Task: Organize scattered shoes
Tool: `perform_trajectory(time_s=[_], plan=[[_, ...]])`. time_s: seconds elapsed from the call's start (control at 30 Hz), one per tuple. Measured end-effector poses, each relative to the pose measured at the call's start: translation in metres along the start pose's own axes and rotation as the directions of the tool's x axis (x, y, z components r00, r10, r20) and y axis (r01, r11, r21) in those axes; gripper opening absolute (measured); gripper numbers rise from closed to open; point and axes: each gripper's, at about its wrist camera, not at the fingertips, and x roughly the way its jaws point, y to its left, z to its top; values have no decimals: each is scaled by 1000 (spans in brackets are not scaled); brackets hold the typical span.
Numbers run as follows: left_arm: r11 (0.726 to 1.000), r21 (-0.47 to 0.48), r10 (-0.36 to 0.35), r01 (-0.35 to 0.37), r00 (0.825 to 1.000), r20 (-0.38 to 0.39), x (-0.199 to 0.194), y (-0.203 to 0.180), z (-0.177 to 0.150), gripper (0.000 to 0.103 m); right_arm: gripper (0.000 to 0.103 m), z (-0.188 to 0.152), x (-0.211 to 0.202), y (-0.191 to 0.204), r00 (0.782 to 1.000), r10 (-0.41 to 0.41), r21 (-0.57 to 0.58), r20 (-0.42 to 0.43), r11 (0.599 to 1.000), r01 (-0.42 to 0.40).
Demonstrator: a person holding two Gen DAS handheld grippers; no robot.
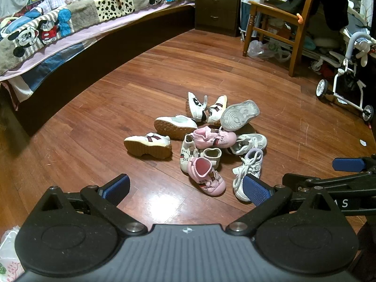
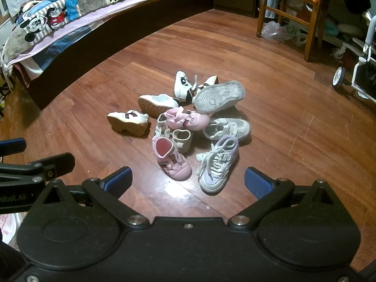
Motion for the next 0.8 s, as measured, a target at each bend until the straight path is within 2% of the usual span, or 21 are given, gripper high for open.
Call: perform_trajectory(time_s=[0.8], plan=[[1000,1,-6,6,1000,-9,1,8,2,103,103,1,4,-2,1000,4,13,-29,1000,-4]])
